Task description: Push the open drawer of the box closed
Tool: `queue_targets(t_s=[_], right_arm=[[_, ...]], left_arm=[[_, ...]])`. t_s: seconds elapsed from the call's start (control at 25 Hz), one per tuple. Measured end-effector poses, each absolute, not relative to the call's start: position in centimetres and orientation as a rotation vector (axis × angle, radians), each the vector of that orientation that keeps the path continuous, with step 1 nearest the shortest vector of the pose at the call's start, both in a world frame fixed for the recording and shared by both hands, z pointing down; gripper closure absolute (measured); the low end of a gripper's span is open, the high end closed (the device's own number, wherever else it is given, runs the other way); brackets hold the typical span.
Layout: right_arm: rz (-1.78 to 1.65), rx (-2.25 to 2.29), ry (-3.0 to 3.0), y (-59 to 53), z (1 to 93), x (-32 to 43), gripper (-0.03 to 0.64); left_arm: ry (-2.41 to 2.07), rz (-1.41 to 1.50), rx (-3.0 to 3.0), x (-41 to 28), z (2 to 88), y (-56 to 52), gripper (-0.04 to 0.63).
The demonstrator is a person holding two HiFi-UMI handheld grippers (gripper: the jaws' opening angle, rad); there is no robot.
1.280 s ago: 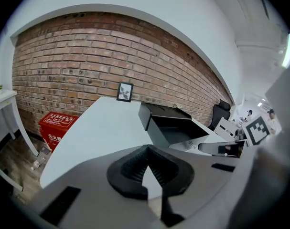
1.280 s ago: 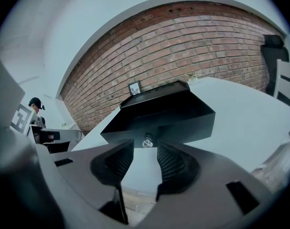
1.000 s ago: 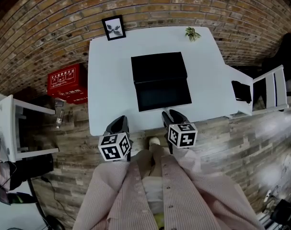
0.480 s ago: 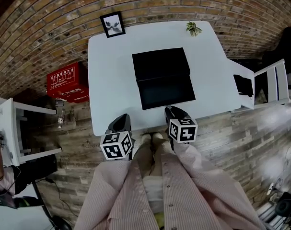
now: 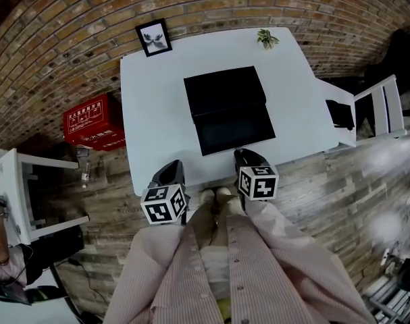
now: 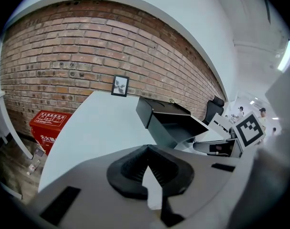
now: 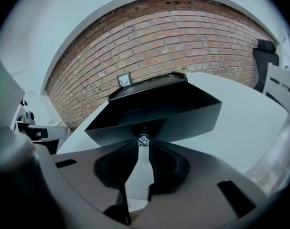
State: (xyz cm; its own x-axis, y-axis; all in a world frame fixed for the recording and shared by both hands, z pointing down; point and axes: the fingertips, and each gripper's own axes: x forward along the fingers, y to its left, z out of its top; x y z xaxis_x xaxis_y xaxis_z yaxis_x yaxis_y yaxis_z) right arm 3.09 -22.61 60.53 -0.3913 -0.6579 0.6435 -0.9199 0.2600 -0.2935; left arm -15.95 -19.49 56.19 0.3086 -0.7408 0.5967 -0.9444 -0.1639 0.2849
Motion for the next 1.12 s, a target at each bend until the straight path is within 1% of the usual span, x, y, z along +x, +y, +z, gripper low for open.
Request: queue_targets(t_s=[0.48, 1.12], right_arm=[[0.904, 1.454, -2.120, -22.9, 60.0, 3.3, 0.546], [0.931, 1.449, -2.109, -24.2, 60.3, 2.7, 0.546]], left_arm=[[-1.414, 0.413, 2.011, -14.8, 56.1, -20.8, 0.600], [-1.414, 0.399, 2.005, -15.1, 56.0, -22.2, 0.600]])
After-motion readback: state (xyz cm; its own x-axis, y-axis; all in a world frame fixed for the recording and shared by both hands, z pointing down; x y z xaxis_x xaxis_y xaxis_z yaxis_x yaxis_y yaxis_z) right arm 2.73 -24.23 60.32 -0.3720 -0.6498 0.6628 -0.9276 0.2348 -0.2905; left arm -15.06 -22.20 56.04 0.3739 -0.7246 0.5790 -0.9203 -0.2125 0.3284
